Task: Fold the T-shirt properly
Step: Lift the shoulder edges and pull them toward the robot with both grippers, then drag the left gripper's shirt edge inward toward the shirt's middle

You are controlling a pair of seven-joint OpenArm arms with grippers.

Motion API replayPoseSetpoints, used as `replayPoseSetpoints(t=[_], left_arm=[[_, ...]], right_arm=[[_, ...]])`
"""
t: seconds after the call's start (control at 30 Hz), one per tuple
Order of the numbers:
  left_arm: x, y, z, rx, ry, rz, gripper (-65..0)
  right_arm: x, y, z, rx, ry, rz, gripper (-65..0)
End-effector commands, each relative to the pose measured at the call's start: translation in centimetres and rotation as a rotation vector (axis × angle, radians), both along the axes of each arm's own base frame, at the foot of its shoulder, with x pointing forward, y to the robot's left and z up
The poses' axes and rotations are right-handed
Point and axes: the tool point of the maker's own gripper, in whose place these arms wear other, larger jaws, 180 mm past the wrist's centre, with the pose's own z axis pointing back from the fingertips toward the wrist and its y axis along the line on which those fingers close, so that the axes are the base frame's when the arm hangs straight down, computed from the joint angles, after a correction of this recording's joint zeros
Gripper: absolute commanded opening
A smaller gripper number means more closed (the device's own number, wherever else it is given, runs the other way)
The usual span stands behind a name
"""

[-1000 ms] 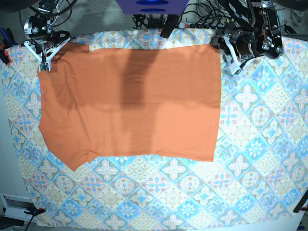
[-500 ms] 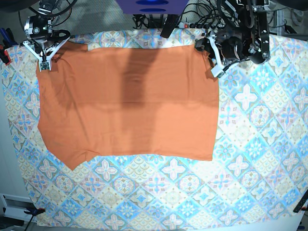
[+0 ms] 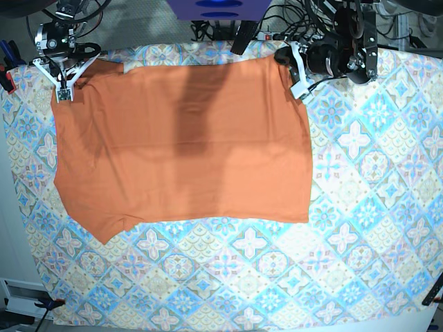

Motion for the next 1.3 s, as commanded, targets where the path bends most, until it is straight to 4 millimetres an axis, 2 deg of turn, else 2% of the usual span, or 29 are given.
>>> replayPoseSetpoints(t=[0.0,0.2,0.37,0.5,0.7,0.83,1.03,1.1,1.27], left_arm=[[-0.4,0.9,-0.2,0.036,0.015,-0.011,-65.0],[0.6,3.1,0.2,0.056,-0.006,0.08,-65.0],[2.0,5.0,1.5,0.019,-0.046,0.144,-65.0],[2.8,5.4,2.4,-0.021,-0.069,0.156,-65.0],[3.4,4.9,3.1,-0.067,-0.088,0.171,-65.0],[5.2,5.1,3.6,-0.063,-0.123,0.169,-65.0],[10.2,8.3,6.0,-0.034,-0.259,0.267,-65.0],[11.8,8.6,6.9,-0.035,-0.3,0.279,-65.0],[12.6,8.6,7.2,-0.039,-0.318,0.28,-65.0]], right_arm=[[0.4,-0.7,0.7,-0.026,-0.018,0.005,-62.4],[1.7,-0.6,1.4,-0.028,-0.098,0.025,-62.4],[1.9,-0.5,1.6,-0.027,-0.131,0.04,-62.4],[2.4,-0.4,1.8,-0.027,-0.161,0.05,-62.4],[3.2,-0.3,2.3,-0.028,-0.211,0.063,-62.4],[3.7,-0.2,2.6,-0.028,-0.238,0.072,-62.4],[4.3,-0.1,3.0,-0.029,-0.277,0.085,-62.4],[4.4,-0.1,3.0,-0.029,-0.28,0.085,-62.4],[4.5,-0.2,3.1,-0.031,-0.282,0.087,-62.4]])
